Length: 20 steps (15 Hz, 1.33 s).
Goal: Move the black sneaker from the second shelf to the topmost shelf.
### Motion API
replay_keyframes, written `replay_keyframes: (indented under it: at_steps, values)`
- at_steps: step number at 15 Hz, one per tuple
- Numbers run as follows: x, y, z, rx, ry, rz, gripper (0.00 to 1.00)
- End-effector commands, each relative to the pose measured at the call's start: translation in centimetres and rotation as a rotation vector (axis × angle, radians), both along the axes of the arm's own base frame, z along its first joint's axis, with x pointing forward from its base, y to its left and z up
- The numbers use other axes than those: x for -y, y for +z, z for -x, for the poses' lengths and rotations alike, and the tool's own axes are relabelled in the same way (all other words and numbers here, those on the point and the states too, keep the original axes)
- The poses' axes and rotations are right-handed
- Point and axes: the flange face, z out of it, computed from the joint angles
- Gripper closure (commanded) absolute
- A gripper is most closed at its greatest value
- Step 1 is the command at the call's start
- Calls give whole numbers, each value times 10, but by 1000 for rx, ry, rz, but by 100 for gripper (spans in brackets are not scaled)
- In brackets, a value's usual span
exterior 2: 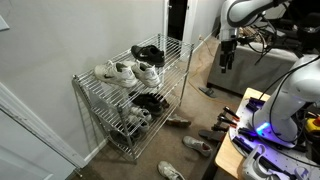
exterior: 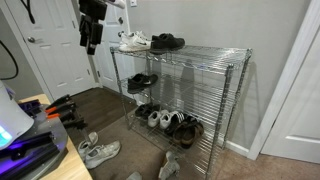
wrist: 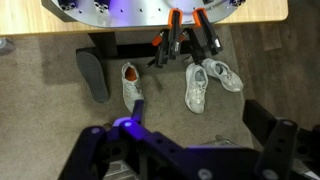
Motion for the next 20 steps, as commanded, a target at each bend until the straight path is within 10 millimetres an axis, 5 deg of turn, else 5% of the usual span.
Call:
replay_keyframes:
  at_steps: [1, 8, 14, 20]
  values:
    - [-2, -24, -24, -48, 28, -47, 0]
    - [-14, -62, -73, 83, 155, -60, 0]
    - [0, -75, -116, 205, 145, 17, 0]
    - [-3, -75, -113, 174, 148, 25, 0]
